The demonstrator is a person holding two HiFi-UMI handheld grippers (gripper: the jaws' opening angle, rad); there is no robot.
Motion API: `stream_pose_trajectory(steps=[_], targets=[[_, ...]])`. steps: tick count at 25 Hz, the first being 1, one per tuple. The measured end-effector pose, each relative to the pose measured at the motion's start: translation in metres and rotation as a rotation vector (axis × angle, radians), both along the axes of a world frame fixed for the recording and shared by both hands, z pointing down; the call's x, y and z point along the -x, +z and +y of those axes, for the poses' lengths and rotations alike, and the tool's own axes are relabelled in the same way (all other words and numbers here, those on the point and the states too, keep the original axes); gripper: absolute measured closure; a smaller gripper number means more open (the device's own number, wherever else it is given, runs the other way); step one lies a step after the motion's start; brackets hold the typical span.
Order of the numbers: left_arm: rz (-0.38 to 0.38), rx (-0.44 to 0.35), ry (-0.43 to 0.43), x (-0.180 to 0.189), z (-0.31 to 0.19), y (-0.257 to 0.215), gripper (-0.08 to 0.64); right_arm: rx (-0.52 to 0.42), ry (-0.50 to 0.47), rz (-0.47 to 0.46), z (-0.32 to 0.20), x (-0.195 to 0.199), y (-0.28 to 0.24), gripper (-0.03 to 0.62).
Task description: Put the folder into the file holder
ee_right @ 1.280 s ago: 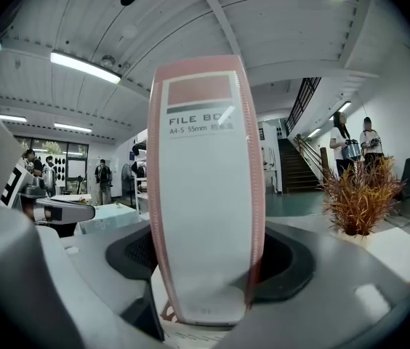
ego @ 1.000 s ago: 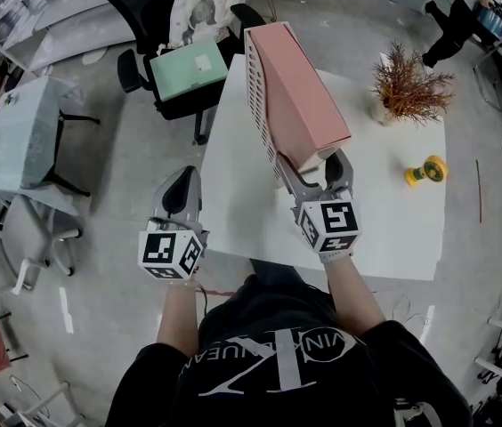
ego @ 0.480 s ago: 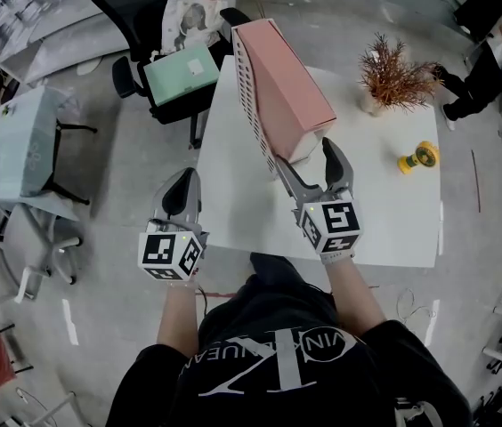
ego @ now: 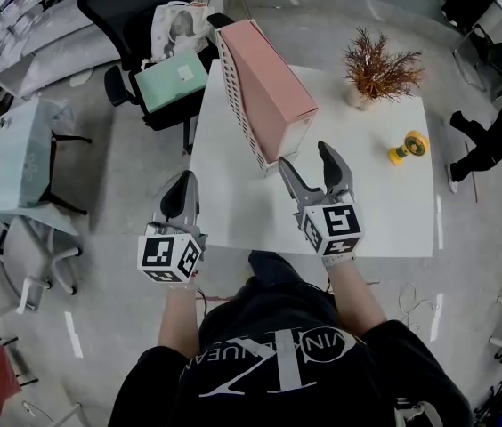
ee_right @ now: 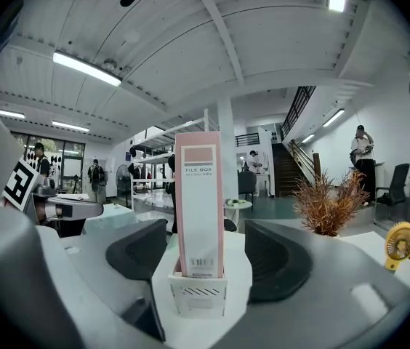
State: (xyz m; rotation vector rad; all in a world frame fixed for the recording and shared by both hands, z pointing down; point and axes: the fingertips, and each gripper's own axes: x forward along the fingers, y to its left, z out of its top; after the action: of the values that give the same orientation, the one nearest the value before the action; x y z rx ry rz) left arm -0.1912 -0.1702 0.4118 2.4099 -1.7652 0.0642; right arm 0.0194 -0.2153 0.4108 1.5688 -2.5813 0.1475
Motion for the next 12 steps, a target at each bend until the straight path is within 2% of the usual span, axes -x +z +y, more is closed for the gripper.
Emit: stream_pose_trajectory(steps=[5, 12], targets=[[-0.001, -0.011, 0.017, -0.009, 0.002, -0.003, 0.560, -0.011, 0.035, 0.011, 0.009, -0.017, -0.002, 0.350], [-0.002, -0.019, 0.027, -0.018, 0.007, -0.006, 0.560, -0.016, 0.051, 0.013, 0.019, -0.034, -0.007, 0.442]])
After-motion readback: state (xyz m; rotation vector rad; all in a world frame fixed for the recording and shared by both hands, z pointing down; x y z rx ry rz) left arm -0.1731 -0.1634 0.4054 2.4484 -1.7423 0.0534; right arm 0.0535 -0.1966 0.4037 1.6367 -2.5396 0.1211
